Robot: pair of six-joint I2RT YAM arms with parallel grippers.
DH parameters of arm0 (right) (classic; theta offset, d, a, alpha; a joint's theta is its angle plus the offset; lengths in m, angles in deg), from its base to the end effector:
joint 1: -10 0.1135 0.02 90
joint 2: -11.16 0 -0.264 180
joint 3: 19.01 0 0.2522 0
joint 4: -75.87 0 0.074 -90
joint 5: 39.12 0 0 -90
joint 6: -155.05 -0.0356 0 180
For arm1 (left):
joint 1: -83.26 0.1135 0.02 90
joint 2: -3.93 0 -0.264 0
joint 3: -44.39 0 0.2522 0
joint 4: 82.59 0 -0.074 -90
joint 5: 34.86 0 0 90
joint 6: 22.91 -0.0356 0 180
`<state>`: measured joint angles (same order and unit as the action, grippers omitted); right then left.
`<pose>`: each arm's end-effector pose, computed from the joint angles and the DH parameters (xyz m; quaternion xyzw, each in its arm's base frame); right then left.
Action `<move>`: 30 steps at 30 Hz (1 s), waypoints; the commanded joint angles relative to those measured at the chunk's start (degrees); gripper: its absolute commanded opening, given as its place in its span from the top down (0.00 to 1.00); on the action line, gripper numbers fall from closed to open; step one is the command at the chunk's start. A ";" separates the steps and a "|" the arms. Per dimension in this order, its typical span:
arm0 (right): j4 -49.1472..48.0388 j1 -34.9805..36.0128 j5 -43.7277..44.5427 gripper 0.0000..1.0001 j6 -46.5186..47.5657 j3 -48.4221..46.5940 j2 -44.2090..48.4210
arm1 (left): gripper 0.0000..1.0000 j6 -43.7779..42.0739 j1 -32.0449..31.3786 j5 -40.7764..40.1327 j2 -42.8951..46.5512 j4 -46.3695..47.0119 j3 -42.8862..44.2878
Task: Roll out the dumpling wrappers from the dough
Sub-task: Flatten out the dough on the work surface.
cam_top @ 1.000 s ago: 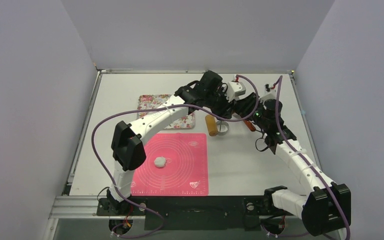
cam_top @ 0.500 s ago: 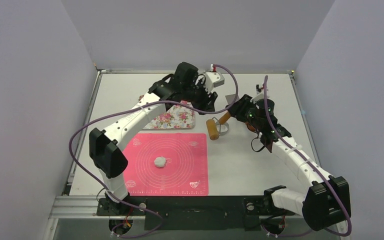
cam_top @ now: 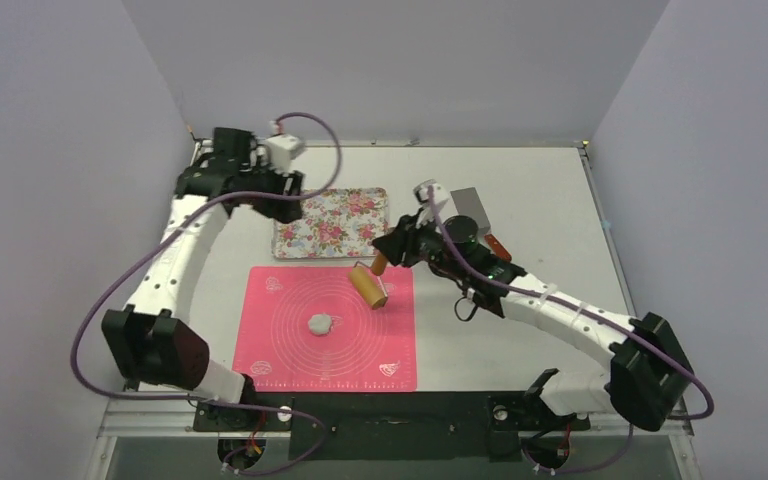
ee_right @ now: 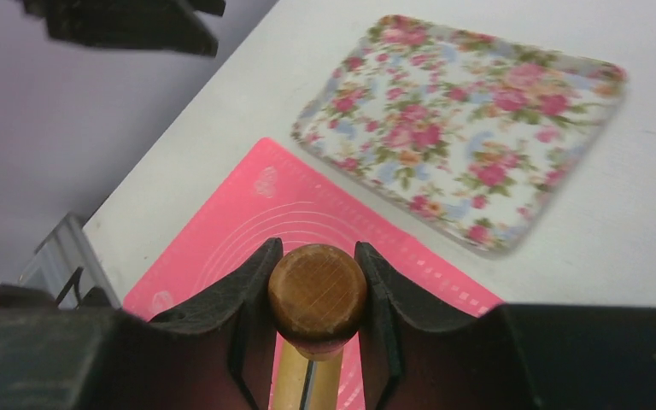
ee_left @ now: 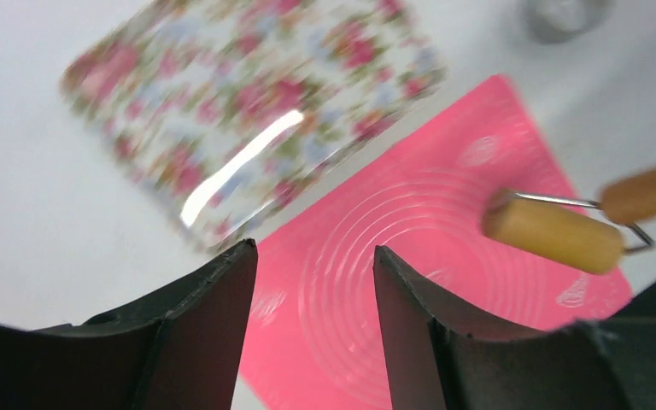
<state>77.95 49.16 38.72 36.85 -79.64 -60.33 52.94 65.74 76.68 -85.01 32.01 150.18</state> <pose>0.2201 0.1889 0.2920 -0.1400 0.7680 0.4125 0.4695 0.3083 -0.1110 0.3703 0.3143 0.8659 -0.1849 0.3424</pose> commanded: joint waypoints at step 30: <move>-7.14 19.69 -11.66 1.00 26.10 -22.01 -25.73 | 0.48 -10.37 47.32 21.28 16.35 -2.27 -24.03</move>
<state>73.29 68.24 29.19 60.45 -99.42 -87.95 42.86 112.95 96.50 -68.10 27.70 124.35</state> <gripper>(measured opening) 0.299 0.514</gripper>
